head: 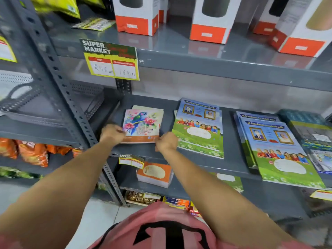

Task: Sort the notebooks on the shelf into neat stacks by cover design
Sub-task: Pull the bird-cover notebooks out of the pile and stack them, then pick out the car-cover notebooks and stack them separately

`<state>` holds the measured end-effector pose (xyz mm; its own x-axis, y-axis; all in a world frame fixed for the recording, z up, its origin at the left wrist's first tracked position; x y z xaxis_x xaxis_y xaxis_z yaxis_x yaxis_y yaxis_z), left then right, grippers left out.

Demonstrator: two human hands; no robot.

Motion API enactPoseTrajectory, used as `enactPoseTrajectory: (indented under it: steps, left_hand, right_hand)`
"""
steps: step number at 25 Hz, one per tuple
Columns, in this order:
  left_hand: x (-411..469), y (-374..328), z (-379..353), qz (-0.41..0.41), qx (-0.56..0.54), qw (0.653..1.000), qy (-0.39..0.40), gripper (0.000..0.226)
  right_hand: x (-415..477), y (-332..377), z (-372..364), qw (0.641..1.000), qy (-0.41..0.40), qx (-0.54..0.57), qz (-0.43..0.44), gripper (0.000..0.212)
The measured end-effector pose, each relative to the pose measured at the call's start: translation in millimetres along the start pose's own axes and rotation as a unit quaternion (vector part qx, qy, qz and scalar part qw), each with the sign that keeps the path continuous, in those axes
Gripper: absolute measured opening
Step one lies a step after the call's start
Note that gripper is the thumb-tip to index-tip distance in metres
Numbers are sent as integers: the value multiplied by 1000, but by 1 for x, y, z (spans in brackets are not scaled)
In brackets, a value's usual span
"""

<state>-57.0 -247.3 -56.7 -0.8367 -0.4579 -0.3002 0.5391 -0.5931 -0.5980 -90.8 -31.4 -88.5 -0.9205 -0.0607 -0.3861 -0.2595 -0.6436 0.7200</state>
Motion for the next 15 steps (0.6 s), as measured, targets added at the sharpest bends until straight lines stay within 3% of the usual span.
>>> enactPoseTrajectory:
  steps: [3,5,8,11,15]
  left_hand:
    - [-4,-14,0,-31,53,996,-62,28]
    - [-1,-49,-6,-88,100,985,-106,36]
    - [-7,-110,-57,-180,75,980,-25,38]
    - [-26,-138,-129,-192,103,971,98,40]
    - [-28,-143,-156,-145,162,972,89,40]
  right_hand:
    - [-3,-1,14,999,-7,-47,-3,41]
    - [0,-13,63,993,-82,-79,-17,46]
    - [-3,-67,136,967,-179,-154,-97,55]
    - [-7,-110,151,960,-152,-164,-171,75]
    - [-2,-120,160,976,-133,-59,-164,60]
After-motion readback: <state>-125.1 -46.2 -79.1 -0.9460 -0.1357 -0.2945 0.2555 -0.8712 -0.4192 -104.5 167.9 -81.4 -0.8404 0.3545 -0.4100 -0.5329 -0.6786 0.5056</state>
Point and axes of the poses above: each hand's wrist, its own x-axis towards the middle knuckle, its own z-axis out of the back of the hand, y = z × x, the point moved 5 cm from there along x, towards the middle knuckle, and after that the axes turned 8 degrees about y, right-handed, at the moved point
